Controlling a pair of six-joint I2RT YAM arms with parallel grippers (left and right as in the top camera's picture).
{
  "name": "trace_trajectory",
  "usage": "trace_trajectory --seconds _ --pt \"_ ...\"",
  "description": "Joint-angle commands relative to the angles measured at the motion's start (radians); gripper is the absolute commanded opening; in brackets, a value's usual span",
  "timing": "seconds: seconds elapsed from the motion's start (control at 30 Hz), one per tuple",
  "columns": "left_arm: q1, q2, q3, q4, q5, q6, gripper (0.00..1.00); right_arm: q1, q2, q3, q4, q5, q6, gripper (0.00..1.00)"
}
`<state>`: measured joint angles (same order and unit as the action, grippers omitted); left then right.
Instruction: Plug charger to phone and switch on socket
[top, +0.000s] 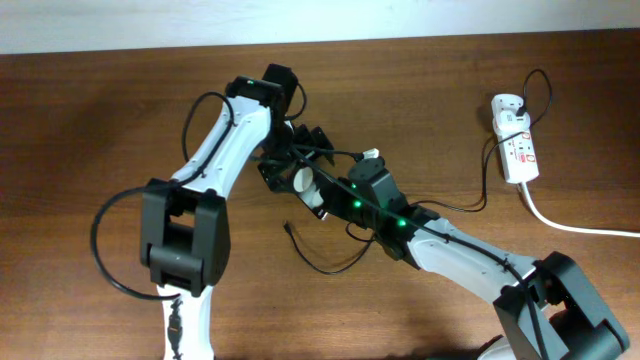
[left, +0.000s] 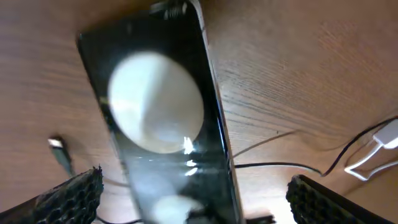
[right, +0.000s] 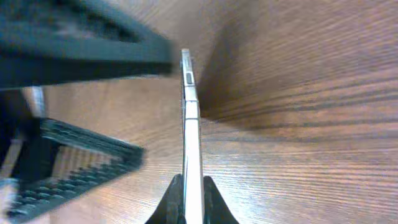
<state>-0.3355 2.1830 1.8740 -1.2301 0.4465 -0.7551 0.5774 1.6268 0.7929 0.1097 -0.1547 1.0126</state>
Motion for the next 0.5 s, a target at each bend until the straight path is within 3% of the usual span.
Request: trace_trajectory --seconds 0.0,0.13,0.27,0.33,0.47 --pt "0.032 -0.168 0.018 0.005 -0.097 0.191 0.99 -0.050 -0.043 0.011 -0.054 -0.027 -0.071 0.04" --pt "0.029 -0.365 -0.101 0.004 -0.235 0.286 0.99 -0.161 -0.198 0.011 -0.234 -0.090 -0.108 0.04" --pt "0.029 -0.626 -0.516 0.277 -0.175 0.286 0.99 -0.207 -0.336 0.011 -0.320 -0.110 -0.146 0.04" --pt "0.029 -0.783 -0.792 0.560 -0.047 0.241 0.99 -0.207 -0.366 0.011 -0.296 -0.153 -0.143 0.04" --pt "0.029 -0.871 -1.102 1.130 0.148 0.042 0.99 -0.206 -0.325 0.010 -0.206 -0.210 -0.061 0.04"
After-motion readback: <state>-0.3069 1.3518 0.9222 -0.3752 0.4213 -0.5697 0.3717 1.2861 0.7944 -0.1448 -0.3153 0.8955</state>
